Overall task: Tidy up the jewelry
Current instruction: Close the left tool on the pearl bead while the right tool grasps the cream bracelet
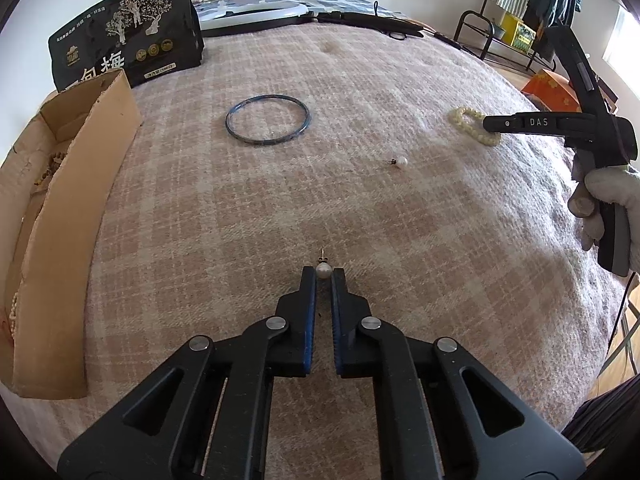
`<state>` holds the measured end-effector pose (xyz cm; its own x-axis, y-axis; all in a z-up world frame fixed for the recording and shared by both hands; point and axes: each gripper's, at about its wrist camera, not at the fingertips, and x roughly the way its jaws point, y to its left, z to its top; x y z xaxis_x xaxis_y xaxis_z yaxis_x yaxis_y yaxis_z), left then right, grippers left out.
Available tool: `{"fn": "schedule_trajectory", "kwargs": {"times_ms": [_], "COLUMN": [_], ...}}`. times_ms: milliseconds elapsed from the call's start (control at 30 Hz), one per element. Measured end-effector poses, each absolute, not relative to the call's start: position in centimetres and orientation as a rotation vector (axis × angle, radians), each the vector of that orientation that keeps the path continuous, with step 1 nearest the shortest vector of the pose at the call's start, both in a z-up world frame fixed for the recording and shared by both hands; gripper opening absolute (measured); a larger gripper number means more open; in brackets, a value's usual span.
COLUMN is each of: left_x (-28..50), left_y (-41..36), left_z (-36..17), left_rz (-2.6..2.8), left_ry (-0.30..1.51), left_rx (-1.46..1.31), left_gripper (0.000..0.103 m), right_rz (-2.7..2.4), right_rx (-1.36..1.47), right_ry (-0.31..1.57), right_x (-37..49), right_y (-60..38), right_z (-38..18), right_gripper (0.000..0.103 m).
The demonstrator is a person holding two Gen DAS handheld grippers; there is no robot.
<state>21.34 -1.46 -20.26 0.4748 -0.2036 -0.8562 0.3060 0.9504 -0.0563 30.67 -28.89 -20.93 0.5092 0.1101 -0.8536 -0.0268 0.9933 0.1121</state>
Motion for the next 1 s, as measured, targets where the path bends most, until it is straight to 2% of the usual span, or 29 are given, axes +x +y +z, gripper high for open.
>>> {"fn": "schedule_trajectory", "kwargs": {"times_ms": [100,167,500,567,633,667,867,900,933,1000], "left_x": [21.3,21.3,21.0,21.1,21.1,21.2,21.7,21.7,21.8,21.8], "left_y": [-1.3,-1.2,-0.5,-0.6,-0.8,-0.8,-1.7,-1.8,-1.8,-1.9], "left_z": [-20.1,-20.0,-19.2,-19.4,-19.5,-19.5,-20.0,-20.1,-20.2,-20.3], "left_rz": [-0.311,-0.306,-0.322,-0.322,-0.320,-0.314,-0.318,-0.320,-0.319,-0.323], "left_ry": [1.027,1.021,1.006,1.018,1.017,1.010,1.007,1.005,1.005,1.006], "left_rx": [0.103,0.098,0.069,0.067,0.078,0.085,0.123,0.128,0.131,0.132], "left_gripper": [0.005,0.000,0.000,0.008,0.029,0.029,0.029,0.024,0.014,0.006], "right_rz": [0.088,0.090,0.101,0.105,0.106,0.105,0.110,0.110,0.110,0.112], "right_rx": [0.083,0.082,0.066,0.066,0.060,0.056,0.062,0.064,0.064,0.061], "right_ry": [1.030,1.028,0.988,0.992,0.996,0.999,1.001,1.000,1.000,1.000], "right_x": [30.5,30.4,29.9,29.8,29.7,29.7,29.6,29.6,29.6,29.6], "right_y": [-28.6,-28.3,-27.7,-27.6,-27.5,-27.5,-27.7,-27.8,-27.8,-27.8], "right_z": [-20.7,-20.6,-18.8,-18.9,-19.0,-19.1,-19.3,-19.3,-19.3,-19.3], "right_gripper": [0.006,0.006,0.005,0.005,0.005,0.005,0.005,0.005,0.005,0.005]}}
